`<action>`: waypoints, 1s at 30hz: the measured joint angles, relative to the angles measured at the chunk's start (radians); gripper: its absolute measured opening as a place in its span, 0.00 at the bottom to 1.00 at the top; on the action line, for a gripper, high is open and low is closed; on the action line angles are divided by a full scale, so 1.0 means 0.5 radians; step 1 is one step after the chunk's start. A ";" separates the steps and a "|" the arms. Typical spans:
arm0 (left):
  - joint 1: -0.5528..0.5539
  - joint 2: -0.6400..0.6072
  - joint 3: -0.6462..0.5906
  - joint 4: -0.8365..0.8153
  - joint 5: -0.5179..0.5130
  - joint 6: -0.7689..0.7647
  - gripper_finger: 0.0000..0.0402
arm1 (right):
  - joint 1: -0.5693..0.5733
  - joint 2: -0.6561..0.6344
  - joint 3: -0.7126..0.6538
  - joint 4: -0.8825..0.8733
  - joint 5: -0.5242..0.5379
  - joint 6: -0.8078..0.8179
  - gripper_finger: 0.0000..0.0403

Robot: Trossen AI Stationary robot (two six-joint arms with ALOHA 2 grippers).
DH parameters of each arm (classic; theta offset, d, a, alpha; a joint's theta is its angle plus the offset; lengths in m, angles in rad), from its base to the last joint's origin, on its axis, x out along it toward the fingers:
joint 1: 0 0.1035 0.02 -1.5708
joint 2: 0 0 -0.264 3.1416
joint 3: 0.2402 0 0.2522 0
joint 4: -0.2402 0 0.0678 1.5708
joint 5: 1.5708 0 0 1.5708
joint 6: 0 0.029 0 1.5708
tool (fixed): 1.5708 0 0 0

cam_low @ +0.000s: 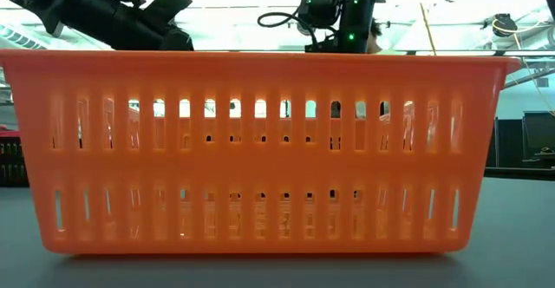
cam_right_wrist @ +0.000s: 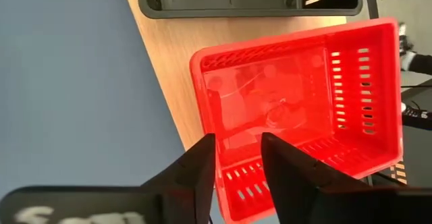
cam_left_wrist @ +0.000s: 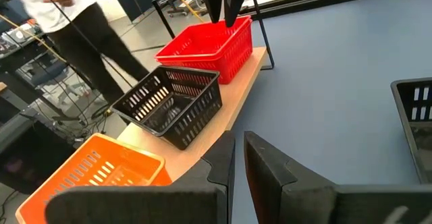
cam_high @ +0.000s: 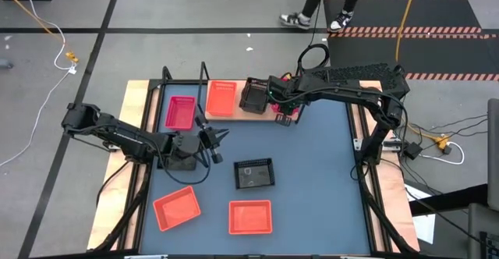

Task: Stack baskets on shelf by color
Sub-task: Stack the right red bin on top of the red bin on the shelf, then stack the right black bin on top of the black bin on the shelf

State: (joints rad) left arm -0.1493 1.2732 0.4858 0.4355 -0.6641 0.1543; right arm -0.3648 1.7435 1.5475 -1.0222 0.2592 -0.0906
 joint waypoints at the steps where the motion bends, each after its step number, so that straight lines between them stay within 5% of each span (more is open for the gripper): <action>1: 0.000 0.000 0.000 -0.002 0.000 -0.001 0.09 | 0.006 0.000 0.000 0.000 0.001 0.000 0.29; 19: 0.000 0.000 0.000 -0.044 -0.001 -0.040 0.09 | 0.038 -0.325 -0.001 0.475 -0.103 -0.083 0.29; 30: 0.000 0.000 0.000 -0.051 -0.003 -0.091 0.09 | 0.039 -0.028 -0.002 1.116 -0.266 -0.097 0.29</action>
State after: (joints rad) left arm -0.1493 1.2732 0.4858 0.4101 -0.6655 0.1089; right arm -0.3454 1.7295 1.5467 -0.4640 0.1263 -0.1389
